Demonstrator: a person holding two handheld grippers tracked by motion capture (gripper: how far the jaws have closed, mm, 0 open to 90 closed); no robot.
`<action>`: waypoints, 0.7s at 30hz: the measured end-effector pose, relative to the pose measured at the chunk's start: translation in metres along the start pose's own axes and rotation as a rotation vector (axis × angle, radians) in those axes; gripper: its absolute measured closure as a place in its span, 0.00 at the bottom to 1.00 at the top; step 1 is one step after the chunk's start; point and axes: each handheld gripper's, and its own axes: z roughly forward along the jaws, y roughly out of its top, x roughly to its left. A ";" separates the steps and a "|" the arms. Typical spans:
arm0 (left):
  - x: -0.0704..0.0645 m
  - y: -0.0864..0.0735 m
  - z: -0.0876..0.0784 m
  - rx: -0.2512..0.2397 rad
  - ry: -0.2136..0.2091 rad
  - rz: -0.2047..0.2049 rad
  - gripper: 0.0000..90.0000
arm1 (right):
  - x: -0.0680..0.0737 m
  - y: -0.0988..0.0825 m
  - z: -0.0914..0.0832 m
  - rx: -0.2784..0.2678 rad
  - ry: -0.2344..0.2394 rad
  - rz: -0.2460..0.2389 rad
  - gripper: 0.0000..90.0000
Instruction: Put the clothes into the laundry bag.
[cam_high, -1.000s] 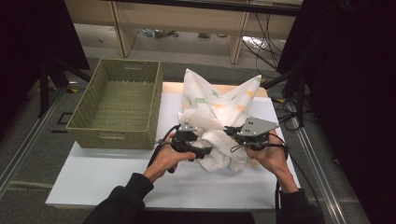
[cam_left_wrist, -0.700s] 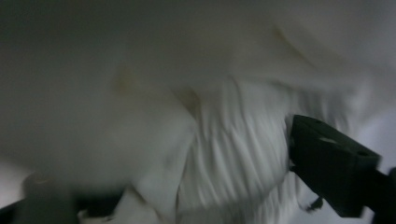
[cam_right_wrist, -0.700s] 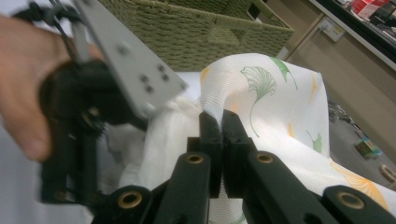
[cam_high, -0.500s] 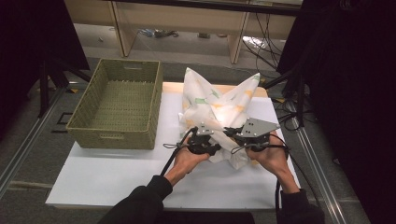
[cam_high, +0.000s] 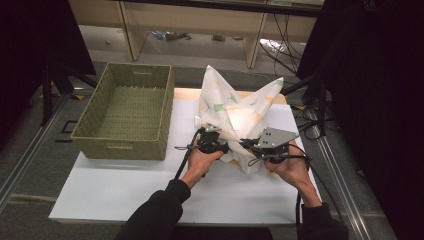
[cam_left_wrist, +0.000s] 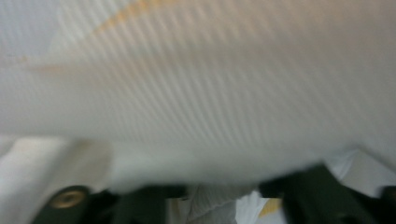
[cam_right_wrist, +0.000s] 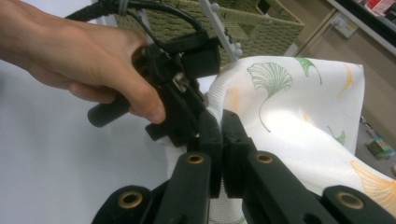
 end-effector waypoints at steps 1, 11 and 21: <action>0.000 -0.002 -0.003 0.010 0.025 0.014 0.55 | 0.000 0.000 0.000 0.001 -0.001 0.003 1.00; 0.021 -0.010 -0.046 0.043 0.087 0.031 0.17 | 0.000 -0.002 0.000 0.005 -0.010 0.011 1.00; 0.017 -0.008 -0.016 0.072 -0.018 -0.008 0.16 | 0.001 -0.003 0.005 0.022 0.018 -0.002 1.00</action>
